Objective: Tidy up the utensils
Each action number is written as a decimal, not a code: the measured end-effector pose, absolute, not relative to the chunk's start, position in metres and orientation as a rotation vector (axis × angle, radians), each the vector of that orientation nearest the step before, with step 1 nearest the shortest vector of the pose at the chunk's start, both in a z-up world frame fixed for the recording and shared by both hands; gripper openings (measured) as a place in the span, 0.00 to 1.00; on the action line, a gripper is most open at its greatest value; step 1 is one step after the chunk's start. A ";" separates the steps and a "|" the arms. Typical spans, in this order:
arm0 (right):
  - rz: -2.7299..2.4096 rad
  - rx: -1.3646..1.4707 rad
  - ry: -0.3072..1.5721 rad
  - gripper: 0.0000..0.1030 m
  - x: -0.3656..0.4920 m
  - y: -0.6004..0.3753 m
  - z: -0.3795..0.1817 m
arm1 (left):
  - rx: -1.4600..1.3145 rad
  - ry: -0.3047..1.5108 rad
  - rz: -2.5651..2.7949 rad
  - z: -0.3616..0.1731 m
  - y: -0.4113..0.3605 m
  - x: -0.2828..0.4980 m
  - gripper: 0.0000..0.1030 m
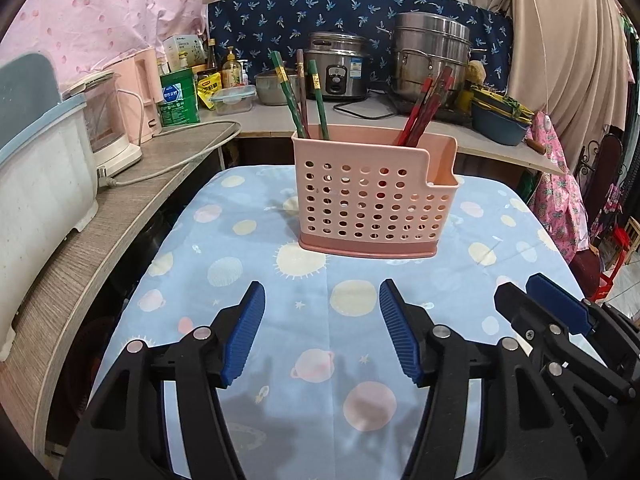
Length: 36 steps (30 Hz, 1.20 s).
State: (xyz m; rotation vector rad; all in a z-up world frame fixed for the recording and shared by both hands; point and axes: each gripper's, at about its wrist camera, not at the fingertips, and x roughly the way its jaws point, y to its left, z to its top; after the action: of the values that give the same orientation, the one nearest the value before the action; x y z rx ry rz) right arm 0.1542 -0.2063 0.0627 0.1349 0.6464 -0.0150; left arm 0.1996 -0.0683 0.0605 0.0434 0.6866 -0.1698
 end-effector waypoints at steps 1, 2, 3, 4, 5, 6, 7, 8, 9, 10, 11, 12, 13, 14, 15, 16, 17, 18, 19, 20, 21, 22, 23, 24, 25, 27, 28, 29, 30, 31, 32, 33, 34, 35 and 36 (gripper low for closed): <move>-0.018 0.132 0.647 0.31 0.154 -0.206 0.062 | 0.044 0.687 -0.168 0.060 -0.069 0.200 0.56; -0.020 0.129 0.647 0.33 0.155 -0.206 0.062 | 0.044 0.688 -0.167 0.059 -0.069 0.200 0.57; -0.019 0.130 0.647 0.37 0.155 -0.205 0.061 | 0.044 0.688 -0.167 0.059 -0.069 0.201 0.57; -0.020 0.132 0.646 0.38 0.155 -0.206 0.061 | 0.046 0.688 -0.166 0.058 -0.069 0.201 0.57; -0.023 0.133 0.646 0.41 0.155 -0.205 0.061 | 0.048 0.688 -0.165 0.058 -0.070 0.202 0.58; -0.027 0.133 0.644 0.42 0.156 -0.206 0.061 | 0.049 0.689 -0.163 0.058 -0.069 0.202 0.58; -0.028 0.133 0.646 0.42 0.157 -0.206 0.060 | 0.050 0.691 -0.160 0.057 -0.070 0.203 0.60; -0.029 0.135 0.647 0.42 0.158 -0.206 0.059 | 0.049 0.691 -0.157 0.056 -0.069 0.203 0.62; -0.031 0.137 0.650 0.44 0.159 -0.207 0.059 | 0.048 0.691 -0.156 0.055 -0.069 0.204 0.62; -0.033 0.139 0.651 0.45 0.159 -0.208 0.058 | 0.047 0.690 -0.153 0.055 -0.068 0.205 0.64; -0.035 0.142 0.653 0.46 0.161 -0.209 0.058 | 0.047 0.689 -0.149 0.054 -0.068 0.206 0.66; -0.037 0.143 0.653 0.48 0.161 -0.210 0.057 | 0.047 0.688 -0.143 0.054 -0.068 0.206 0.67; -0.042 0.146 0.654 0.49 0.162 -0.211 0.056 | 0.047 0.688 -0.139 0.053 -0.068 0.207 0.69; -0.046 0.149 0.655 0.51 0.163 -0.212 0.055 | 0.047 0.689 -0.136 0.052 -0.067 0.208 0.71; -0.051 0.151 0.657 0.54 0.163 -0.213 0.054 | 0.046 0.691 -0.134 0.051 -0.067 0.209 0.72; -0.055 0.153 0.659 0.56 0.164 -0.215 0.053 | 0.046 0.692 -0.130 0.050 -0.066 0.211 0.75; -0.057 0.156 0.660 0.57 0.165 -0.216 0.052 | 0.046 0.692 -0.126 0.050 -0.066 0.211 0.77; -0.059 0.161 0.662 0.58 0.165 -0.217 0.051 | 0.046 0.693 -0.125 0.049 -0.065 0.212 0.78; -0.061 0.163 0.664 0.59 0.166 -0.218 0.050 | 0.047 0.695 -0.124 0.048 -0.065 0.213 0.79; -0.065 0.163 0.664 0.61 0.166 -0.219 0.049 | 0.047 0.696 -0.122 0.047 -0.065 0.214 0.81; -0.073 0.157 0.663 0.62 0.166 -0.219 0.048 | 0.048 0.697 -0.120 0.047 -0.065 0.214 0.81; -0.079 0.154 0.661 0.63 0.166 -0.220 0.048 | 0.047 0.698 -0.117 0.046 -0.064 0.215 0.83; -0.085 0.152 0.661 0.65 0.167 -0.220 0.047 | 0.045 0.699 -0.115 0.045 -0.064 0.216 0.84; -0.088 0.151 0.663 0.66 0.167 -0.221 0.046 | 0.044 0.701 -0.112 0.045 -0.063 0.216 0.85; -0.091 0.152 0.665 0.67 0.168 -0.222 0.046 | 0.041 0.702 -0.108 0.044 -0.063 0.217 0.86; -0.096 0.150 0.668 0.70 0.169 -0.223 0.045 | 0.038 0.705 -0.105 0.042 -0.061 0.218 0.88; -0.102 0.146 0.670 0.71 0.169 -0.223 0.044 | 0.038 0.707 -0.103 0.041 -0.061 0.219 0.88; -0.110 0.140 0.673 0.73 0.170 -0.223 0.044 | 0.039 0.708 -0.102 0.040 -0.061 0.220 0.88; -0.118 0.134 0.674 0.75 0.170 -0.223 0.044 | 0.039 0.709 -0.101 0.040 -0.060 0.220 0.88; -0.126 0.126 0.673 0.76 0.170 -0.222 0.044 | 0.039 0.709 -0.100 0.039 -0.060 0.221 0.89; -0.134 0.118 0.671 0.77 0.170 -0.221 0.044 | 0.039 0.711 -0.099 0.039 -0.059 0.222 0.89; -0.140 0.109 0.669 0.79 0.170 -0.221 0.045 | 0.038 0.711 -0.098 0.038 -0.059 0.222 0.89; -0.143 0.104 0.667 0.80 0.170 -0.220 0.044 | 0.037 0.713 -0.097 0.038 -0.058 0.223 0.89; -0.144 0.102 0.668 0.81 0.170 -0.220 0.044 | 0.036 0.715 -0.097 0.037 -0.058 0.224 0.89; -0.142 0.103 0.669 0.81 0.170 -0.220 0.044 | 0.036 0.716 -0.098 0.037 -0.057 0.224 0.89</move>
State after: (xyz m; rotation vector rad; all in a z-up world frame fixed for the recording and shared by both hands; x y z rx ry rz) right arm 0.1705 -0.2199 0.0436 0.1025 0.6692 -0.1421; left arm 0.2241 -0.0573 0.0369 0.0358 0.7158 -0.0985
